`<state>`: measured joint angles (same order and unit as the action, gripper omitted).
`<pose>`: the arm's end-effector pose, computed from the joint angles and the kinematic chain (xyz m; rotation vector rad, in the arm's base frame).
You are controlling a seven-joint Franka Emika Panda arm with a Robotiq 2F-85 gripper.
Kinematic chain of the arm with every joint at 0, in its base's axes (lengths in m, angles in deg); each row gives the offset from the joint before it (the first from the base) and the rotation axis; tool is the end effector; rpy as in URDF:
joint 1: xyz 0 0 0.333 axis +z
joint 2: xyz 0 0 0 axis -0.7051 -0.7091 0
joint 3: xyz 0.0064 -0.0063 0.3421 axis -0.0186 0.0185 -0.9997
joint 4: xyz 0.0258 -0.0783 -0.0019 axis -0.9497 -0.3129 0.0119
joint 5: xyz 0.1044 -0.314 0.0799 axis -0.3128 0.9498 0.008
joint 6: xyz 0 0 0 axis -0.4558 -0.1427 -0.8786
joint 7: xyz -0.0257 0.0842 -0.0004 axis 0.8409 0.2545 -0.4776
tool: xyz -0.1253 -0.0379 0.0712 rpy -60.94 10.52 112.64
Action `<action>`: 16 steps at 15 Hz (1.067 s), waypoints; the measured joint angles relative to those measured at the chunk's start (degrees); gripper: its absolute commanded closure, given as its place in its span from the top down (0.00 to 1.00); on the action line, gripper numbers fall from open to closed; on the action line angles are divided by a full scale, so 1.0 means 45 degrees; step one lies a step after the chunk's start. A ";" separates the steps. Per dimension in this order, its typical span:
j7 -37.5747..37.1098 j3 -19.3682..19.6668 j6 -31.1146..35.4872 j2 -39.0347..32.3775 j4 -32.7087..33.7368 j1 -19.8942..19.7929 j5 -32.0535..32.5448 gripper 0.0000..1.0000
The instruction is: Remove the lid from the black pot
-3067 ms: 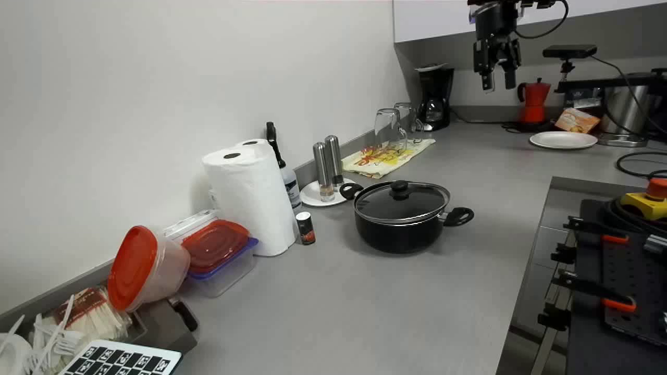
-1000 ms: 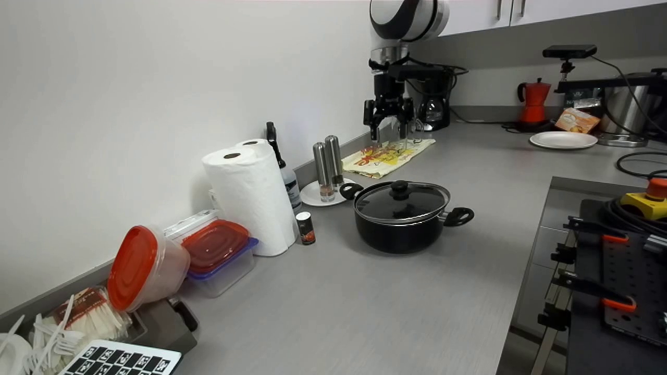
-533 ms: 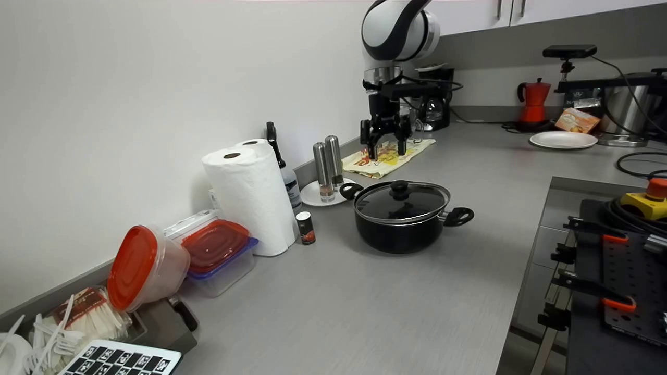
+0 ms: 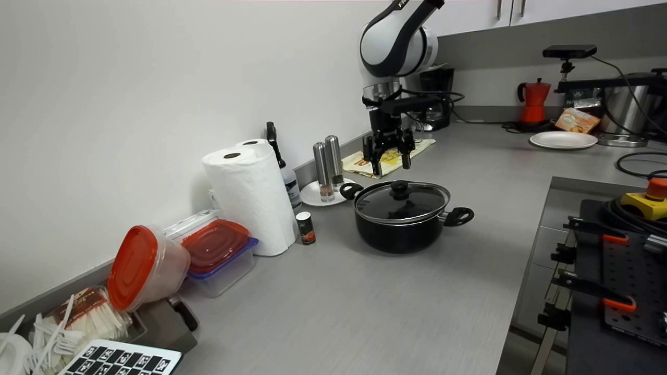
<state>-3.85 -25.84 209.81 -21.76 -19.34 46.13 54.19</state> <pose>0.5723 0.0139 0.2947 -3.0022 0.5321 0.2981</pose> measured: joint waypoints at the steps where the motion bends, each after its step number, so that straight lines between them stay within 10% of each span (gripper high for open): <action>1: -0.0046 0.0011 0.0000 -0.0033 -0.0067 0.0000 0.0038 1.00; 16: -0.0385 0.0122 0.0067 -0.0287 -0.0233 0.0197 0.0595 1.00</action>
<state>-5.58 -25.29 210.11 -23.05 -20.39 47.02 56.87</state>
